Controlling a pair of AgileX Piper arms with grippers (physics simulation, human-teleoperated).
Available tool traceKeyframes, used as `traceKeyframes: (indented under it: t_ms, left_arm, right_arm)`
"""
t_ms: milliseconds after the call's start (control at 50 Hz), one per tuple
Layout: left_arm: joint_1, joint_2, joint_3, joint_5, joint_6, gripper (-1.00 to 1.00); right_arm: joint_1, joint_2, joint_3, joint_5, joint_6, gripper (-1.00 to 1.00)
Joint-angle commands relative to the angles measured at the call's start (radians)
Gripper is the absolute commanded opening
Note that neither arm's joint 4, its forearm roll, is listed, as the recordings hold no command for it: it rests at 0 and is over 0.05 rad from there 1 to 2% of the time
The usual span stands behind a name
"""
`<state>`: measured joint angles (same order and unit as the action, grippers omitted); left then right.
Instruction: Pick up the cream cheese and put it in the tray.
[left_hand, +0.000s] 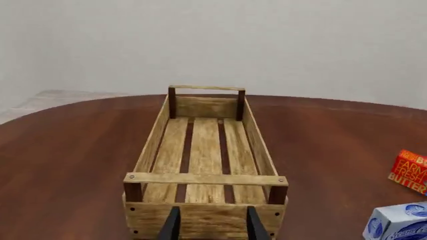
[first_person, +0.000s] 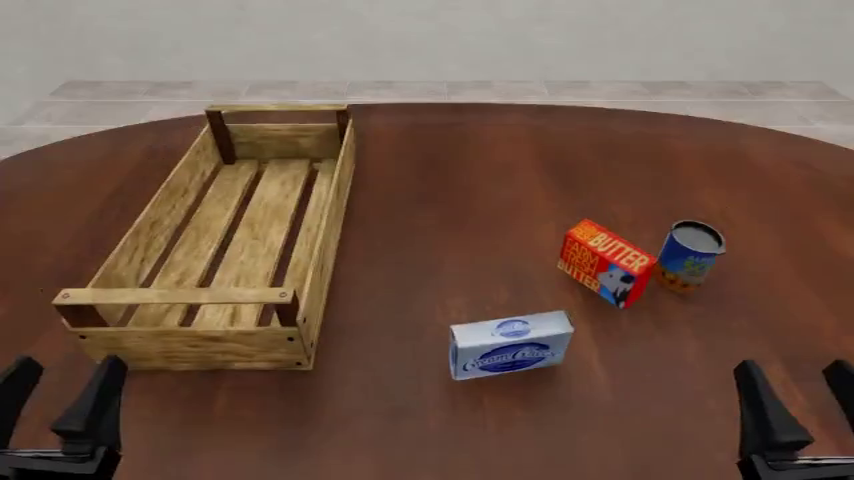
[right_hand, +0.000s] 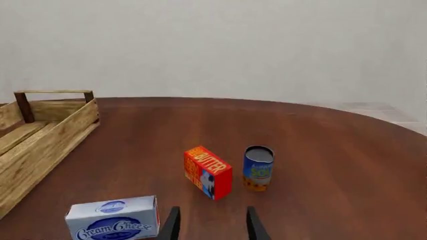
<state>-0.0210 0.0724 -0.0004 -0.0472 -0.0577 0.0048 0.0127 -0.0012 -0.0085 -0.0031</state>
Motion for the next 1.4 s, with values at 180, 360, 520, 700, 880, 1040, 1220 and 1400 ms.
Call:
traceKeyframes:
  t_ms: [180,360,520,700,880,1040,1220,1400]
  left_arm:
    - [0.009,-0.055,-0.002,0.031,0.075,1.00]
    - [-0.003,-0.043,-0.013,0.039,0.062,1.00]
    - [-0.047,-0.058,-0.029,0.067,0.103,1.00]
    - [-0.110,-0.034,-0.237,0.223,0.046,1.00]
    - [-0.243,0.108,-0.443,0.242,0.067,1.00]
    - [-0.362,0.346,-0.537,0.120,0.085,1.00]
    - [-0.411,0.484,-0.546,0.015,0.088,1.00]
    - [-0.456,0.592,-0.565,-0.041,0.107,1.00]
  right_arm:
    - [0.025,-0.012,-0.002,-0.016,-0.034,1.00]
    - [0.019,-0.012,0.001,-0.014,-0.037,1.00]
    - [0.026,-0.012,-0.002,-0.015,-0.039,1.00]
    - [0.026,-0.012,-0.012,-0.005,-0.048,1.00]
    - [0.021,-0.012,-0.008,-0.006,-0.051,1.00]
    - [0.023,-0.012,-0.011,-0.006,-0.056,1.00]
    - [0.036,-0.012,-0.007,-0.003,-0.069,1.00]
    - [0.040,-0.011,-0.008,0.002,-0.057,1.00]
